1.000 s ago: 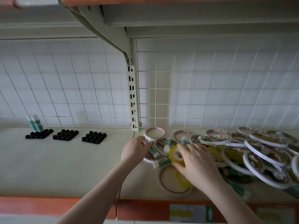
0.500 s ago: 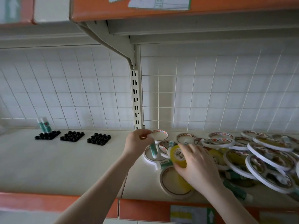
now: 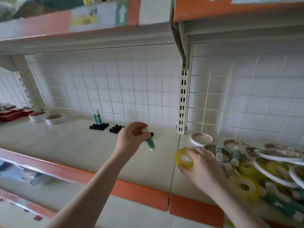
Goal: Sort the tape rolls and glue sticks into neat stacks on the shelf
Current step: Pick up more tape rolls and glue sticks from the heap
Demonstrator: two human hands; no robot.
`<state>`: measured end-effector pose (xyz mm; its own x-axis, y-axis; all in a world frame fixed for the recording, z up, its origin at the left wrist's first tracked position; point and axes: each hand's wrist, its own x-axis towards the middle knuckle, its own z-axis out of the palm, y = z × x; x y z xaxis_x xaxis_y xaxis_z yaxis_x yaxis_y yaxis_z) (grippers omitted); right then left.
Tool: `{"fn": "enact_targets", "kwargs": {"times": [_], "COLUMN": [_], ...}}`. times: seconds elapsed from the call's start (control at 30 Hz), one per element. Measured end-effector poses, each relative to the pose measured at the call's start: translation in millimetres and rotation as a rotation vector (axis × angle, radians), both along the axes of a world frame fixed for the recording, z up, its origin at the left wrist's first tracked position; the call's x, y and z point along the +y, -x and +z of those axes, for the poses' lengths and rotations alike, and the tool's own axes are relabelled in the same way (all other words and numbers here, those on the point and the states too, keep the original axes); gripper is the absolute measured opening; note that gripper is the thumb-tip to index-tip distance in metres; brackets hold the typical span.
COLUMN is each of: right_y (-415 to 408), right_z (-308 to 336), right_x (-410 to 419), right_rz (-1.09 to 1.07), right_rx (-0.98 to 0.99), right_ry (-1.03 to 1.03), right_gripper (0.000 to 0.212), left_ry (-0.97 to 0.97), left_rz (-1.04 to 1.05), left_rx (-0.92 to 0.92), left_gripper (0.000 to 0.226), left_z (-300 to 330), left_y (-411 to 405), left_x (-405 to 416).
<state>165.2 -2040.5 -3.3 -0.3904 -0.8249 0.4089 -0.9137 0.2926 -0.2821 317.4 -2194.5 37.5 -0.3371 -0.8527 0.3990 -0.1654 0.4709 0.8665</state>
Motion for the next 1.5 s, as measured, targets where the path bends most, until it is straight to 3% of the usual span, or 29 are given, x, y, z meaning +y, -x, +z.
{"fn": "enact_targets", "kwargs": {"times": [0.4, 0.63, 0.93, 1.17, 1.5], "right_y": [-143.2, -187.2, -183.3, -162.7, -155.7], "right_z": [0.1, -0.3, 7.1, 16.0, 12.8], "right_x": [-134.9, -191.8, -251.0, -297.0, -319.7], "right_rz": [0.079, 0.012, -0.015, 0.005, 0.016], "right_rx": [-0.049, -0.073, -0.034, -0.027, 0.004], "right_ry": [-0.014, -0.064, -0.121, -0.128, -0.164], "right_gripper": [0.056, 0.057, 0.050, 0.039, 0.043], "left_ry": [0.103, 0.137, 0.131, 0.242, 0.364], "left_rz": [0.111, 0.076, 0.031, -0.027, -0.085], "left_rx": [-0.065, -0.108, -0.132, -0.176, -0.312], "left_gripper": [0.021, 0.026, 0.019, 0.018, 0.021], "left_z": [-3.1, -1.3, 3.6, 20.9, 15.1], "left_y": [-177.3, -227.0, -206.3, -164.3, -110.8], "left_x": [-129.1, -194.2, -253.1, -292.4, -346.1]}}
